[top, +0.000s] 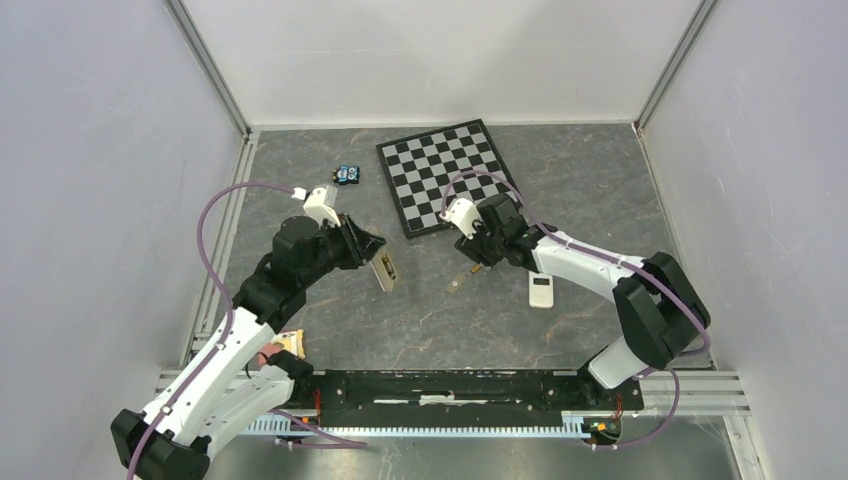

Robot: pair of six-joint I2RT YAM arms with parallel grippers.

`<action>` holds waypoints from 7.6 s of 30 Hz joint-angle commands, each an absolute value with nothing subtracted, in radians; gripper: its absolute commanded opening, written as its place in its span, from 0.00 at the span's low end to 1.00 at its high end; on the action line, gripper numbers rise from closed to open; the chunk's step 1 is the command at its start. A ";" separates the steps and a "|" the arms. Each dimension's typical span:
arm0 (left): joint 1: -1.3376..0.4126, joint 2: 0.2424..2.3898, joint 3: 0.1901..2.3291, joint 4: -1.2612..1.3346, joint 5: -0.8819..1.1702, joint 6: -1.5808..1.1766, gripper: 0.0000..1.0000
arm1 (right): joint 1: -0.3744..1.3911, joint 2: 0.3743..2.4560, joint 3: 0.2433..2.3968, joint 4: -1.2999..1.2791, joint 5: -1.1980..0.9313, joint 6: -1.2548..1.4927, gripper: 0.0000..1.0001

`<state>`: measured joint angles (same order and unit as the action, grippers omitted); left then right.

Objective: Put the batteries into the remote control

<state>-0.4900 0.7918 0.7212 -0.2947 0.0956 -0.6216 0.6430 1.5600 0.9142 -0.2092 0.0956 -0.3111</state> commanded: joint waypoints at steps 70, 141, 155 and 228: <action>-0.449 0.989 0.642 0.260 0.273 -0.858 0.02 | 0.544 1.177 0.907 -0.102 -0.335 0.234 0.00; -0.607 1.465 0.643 0.977 0.411 -1.304 0.02 | 0.646 1.168 1.126 -0.463 -0.149 0.246 0.35; -0.606 1.458 0.643 0.984 0.411 -1.321 0.02 | 0.645 1.133 1.104 -0.386 -0.192 0.275 0.27; -0.615 1.544 0.771 1.229 0.325 -1.793 0.02 | 0.646 0.941 0.690 0.131 0.048 0.880 0.46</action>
<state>-0.5941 1.5646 0.7033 1.1397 0.3023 -1.7985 0.6415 0.9218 0.6918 0.2516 0.0269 0.9268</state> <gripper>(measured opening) 0.308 0.428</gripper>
